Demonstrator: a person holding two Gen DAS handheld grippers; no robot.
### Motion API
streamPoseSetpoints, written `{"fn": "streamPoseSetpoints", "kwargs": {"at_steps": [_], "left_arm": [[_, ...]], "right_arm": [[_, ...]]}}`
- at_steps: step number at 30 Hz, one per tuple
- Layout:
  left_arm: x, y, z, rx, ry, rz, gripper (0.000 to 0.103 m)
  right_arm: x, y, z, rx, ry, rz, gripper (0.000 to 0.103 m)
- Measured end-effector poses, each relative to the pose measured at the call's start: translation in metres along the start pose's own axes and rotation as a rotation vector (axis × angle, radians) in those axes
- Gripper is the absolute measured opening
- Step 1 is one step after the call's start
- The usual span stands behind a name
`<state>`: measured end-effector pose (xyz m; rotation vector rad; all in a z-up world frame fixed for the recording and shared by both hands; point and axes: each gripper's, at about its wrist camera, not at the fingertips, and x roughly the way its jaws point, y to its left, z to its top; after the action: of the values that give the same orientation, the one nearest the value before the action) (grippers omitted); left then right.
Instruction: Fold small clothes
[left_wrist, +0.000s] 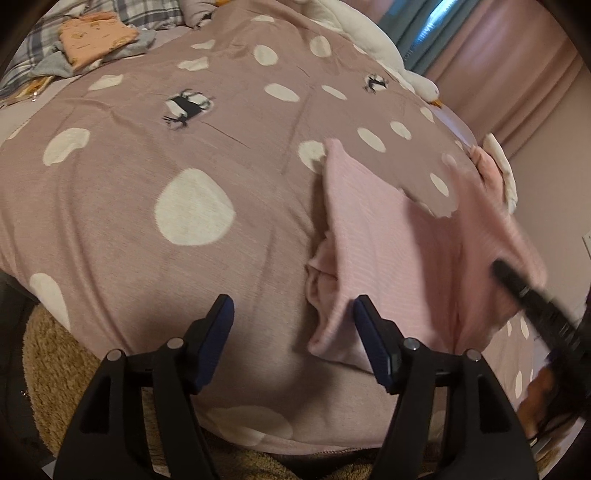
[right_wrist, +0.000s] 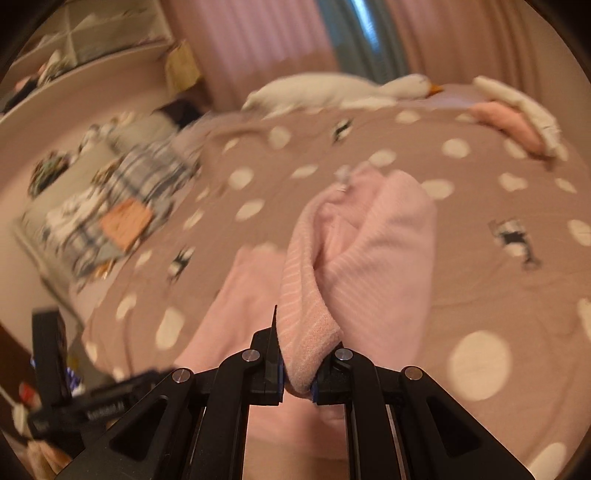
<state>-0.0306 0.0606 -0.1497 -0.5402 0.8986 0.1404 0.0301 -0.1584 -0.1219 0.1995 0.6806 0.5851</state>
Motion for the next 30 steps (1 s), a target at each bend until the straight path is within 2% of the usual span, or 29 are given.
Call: {"fn": "streamPoseSetpoints", "kwargs": {"at_steps": [4, 6, 8, 12, 14, 15, 17, 18, 19, 21, 24, 27, 30], "left_arm": [[-0.002, 0.01, 0.001, -0.029, -0.003, 0.008, 0.07], [-0.002, 0.012, 0.001, -0.038, 0.001, 0.014, 0.07], [-0.003, 0.014, 0.002, -0.041, 0.0, 0.018, 0.07], [-0.005, 0.014, 0.005, -0.05, -0.003, 0.006, 0.071], [-0.008, 0.011, 0.006, -0.043, -0.014, -0.011, 0.077], [-0.01, 0.01, 0.005, -0.039, -0.018, -0.02, 0.08], [-0.012, 0.007, 0.005, -0.033, -0.015, -0.051, 0.081], [-0.012, 0.005, 0.006, -0.031, -0.006, -0.069, 0.081], [-0.012, 0.003, 0.007, -0.03, 0.0, -0.082, 0.081], [-0.012, -0.002, 0.011, -0.026, 0.006, -0.114, 0.081], [-0.012, -0.015, 0.018, -0.007, 0.009, -0.152, 0.083], [-0.006, -0.033, 0.025, 0.032, 0.033, -0.222, 0.086], [0.011, -0.055, 0.03, 0.083, 0.098, -0.298, 0.086]], "right_arm": [[0.034, 0.014, -0.017, -0.033, 0.115, 0.025, 0.011], [0.056, 0.014, -0.028, -0.018, 0.194, 0.025, 0.011], [0.066, 0.011, -0.034, -0.005, 0.231, 0.028, 0.011], [0.062, 0.007, -0.031, 0.016, 0.242, 0.046, 0.011], [0.059, 0.005, -0.03, 0.029, 0.255, 0.06, 0.012], [0.055, 0.002, -0.029, 0.044, 0.262, 0.07, 0.015], [0.049, 0.0, -0.031, 0.056, 0.262, 0.082, 0.031], [0.042, -0.002, -0.031, 0.064, 0.255, 0.084, 0.045], [0.038, -0.003, -0.032, 0.07, 0.241, 0.089, 0.051], [0.019, -0.011, -0.033, 0.098, 0.196, 0.102, 0.054], [-0.003, -0.027, -0.033, 0.145, 0.145, 0.076, 0.065], [-0.016, -0.045, -0.032, 0.184, 0.096, -0.004, 0.066], [-0.019, -0.059, -0.033, 0.231, 0.076, -0.07, 0.066]]}}
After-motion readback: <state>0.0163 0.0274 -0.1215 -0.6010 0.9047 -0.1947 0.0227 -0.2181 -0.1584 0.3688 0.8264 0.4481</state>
